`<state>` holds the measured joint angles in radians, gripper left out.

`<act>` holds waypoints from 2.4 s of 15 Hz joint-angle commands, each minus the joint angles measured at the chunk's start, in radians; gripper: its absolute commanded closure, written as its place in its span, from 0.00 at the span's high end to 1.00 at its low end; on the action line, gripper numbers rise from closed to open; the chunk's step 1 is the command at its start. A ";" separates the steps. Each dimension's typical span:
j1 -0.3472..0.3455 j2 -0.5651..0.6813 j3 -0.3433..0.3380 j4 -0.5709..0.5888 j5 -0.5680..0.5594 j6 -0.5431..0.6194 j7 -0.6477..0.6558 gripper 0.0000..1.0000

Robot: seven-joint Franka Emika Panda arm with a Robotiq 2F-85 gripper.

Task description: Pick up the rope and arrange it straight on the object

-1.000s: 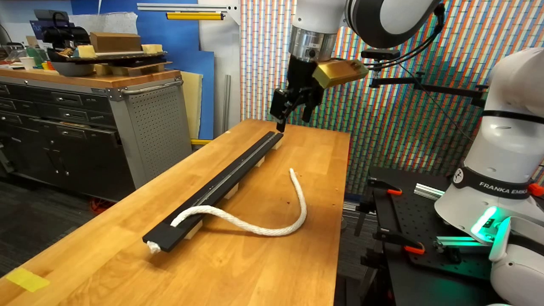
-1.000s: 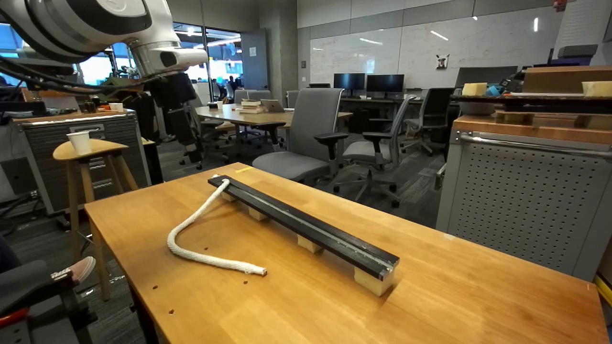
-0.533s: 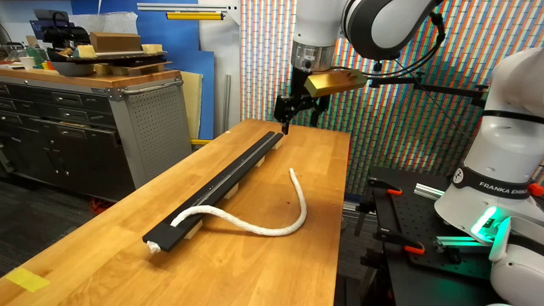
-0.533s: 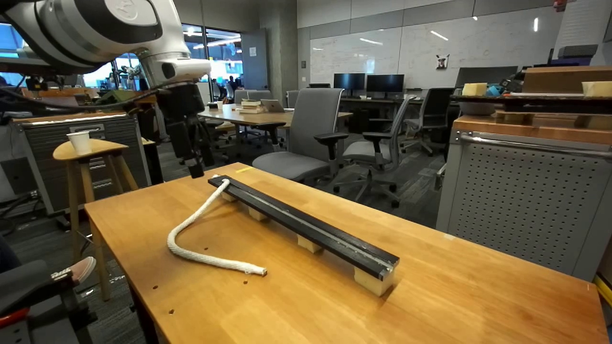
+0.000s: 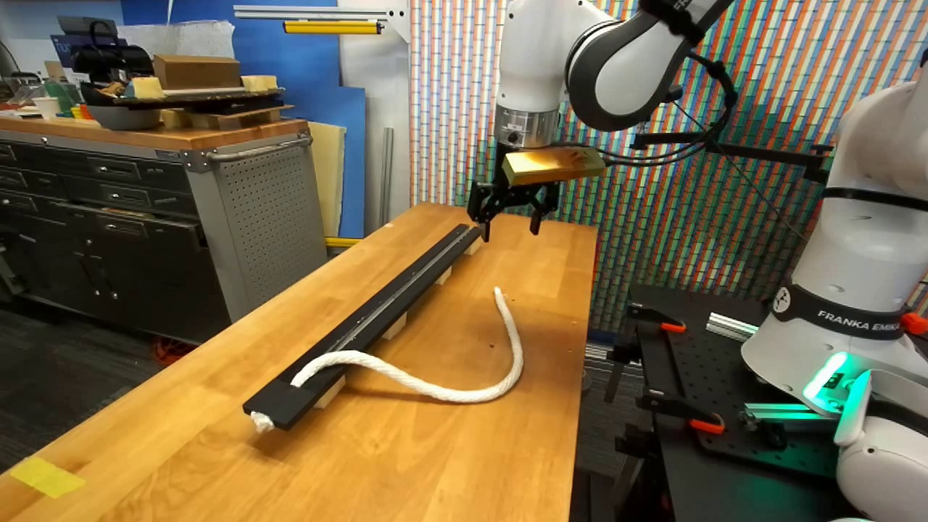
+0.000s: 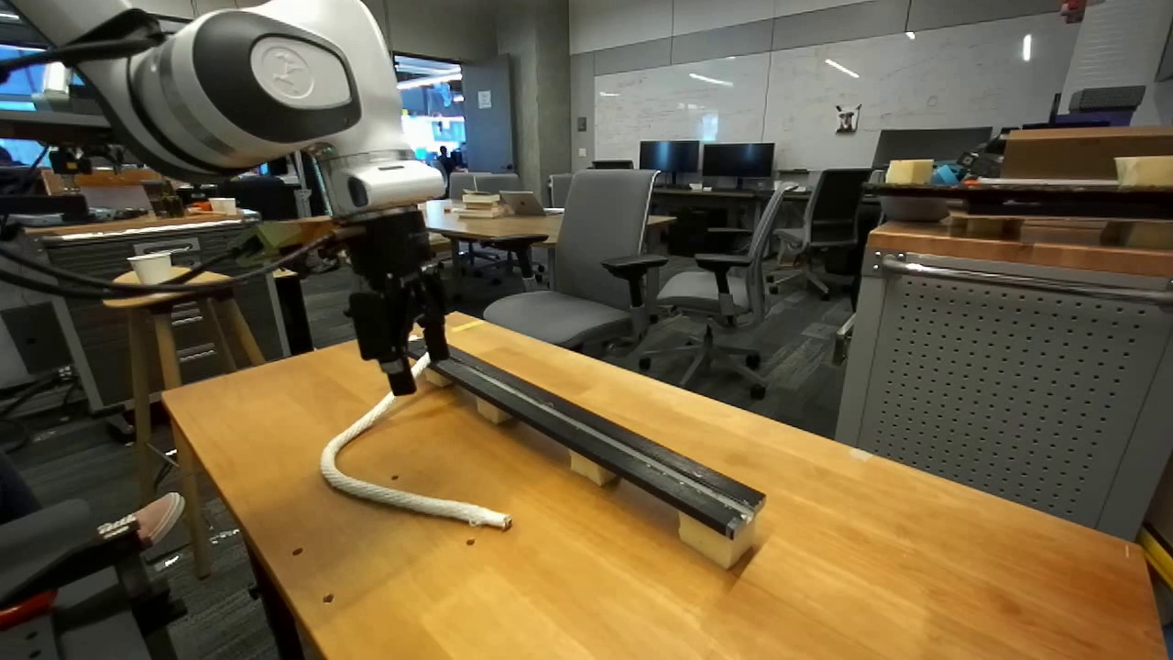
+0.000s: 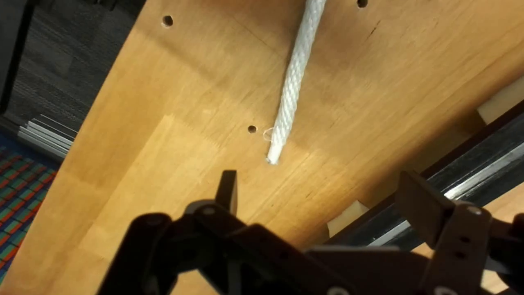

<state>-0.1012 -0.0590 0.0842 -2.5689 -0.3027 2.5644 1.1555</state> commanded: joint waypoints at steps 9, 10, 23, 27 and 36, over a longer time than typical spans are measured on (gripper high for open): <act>0.064 0.252 -0.148 0.114 -0.053 0.144 0.053 1.00; 0.078 0.275 -0.164 0.124 -0.060 0.165 0.067 1.00; 0.285 0.473 -0.370 0.179 -0.023 0.294 0.122 1.00; 0.306 0.497 -0.389 0.182 -0.001 0.297 0.118 1.00; 0.296 0.513 -0.394 0.173 0.077 0.306 0.099 0.44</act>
<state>0.1824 0.4442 -0.2910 -2.4020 -0.2603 2.8523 1.2637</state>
